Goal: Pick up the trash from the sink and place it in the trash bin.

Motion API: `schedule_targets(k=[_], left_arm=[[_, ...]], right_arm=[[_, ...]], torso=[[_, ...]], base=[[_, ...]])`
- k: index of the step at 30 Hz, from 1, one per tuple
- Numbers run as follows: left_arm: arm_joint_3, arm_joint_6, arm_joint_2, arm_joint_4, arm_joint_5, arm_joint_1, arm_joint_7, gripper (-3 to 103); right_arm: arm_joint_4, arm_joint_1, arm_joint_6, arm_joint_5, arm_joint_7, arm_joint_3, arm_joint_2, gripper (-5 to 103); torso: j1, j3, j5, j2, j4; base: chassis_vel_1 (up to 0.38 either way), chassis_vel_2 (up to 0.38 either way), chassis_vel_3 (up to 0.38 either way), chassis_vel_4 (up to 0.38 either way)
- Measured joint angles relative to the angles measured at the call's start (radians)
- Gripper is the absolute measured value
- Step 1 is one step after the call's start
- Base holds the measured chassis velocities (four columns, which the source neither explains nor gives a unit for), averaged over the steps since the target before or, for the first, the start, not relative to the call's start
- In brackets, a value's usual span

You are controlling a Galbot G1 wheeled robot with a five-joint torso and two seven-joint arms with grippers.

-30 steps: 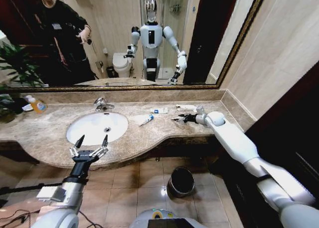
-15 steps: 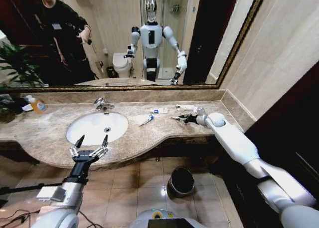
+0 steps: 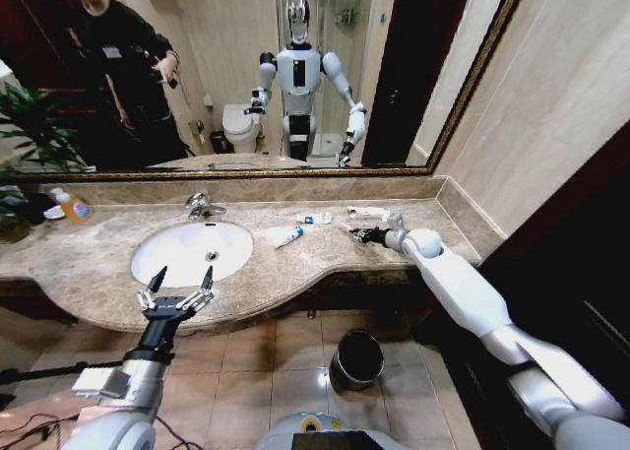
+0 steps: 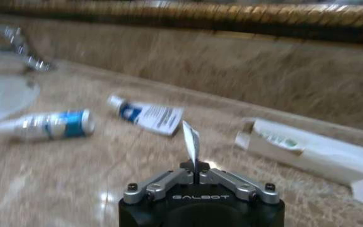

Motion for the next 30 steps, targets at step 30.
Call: schedule_targets(k=[30], left_arm=[[0.0, 0.0, 0.0, 0.0, 0.0, 0.0, 0.0, 100]], right_arm=[[0.376, -0.558, 0.616, -0.148, 0.401, 0.222, 0.176, 0]], torso=[[0.0, 0.0, 0.0, 0.0, 0.0002]], base=[[0.0, 0.0, 0.0, 0.0]])
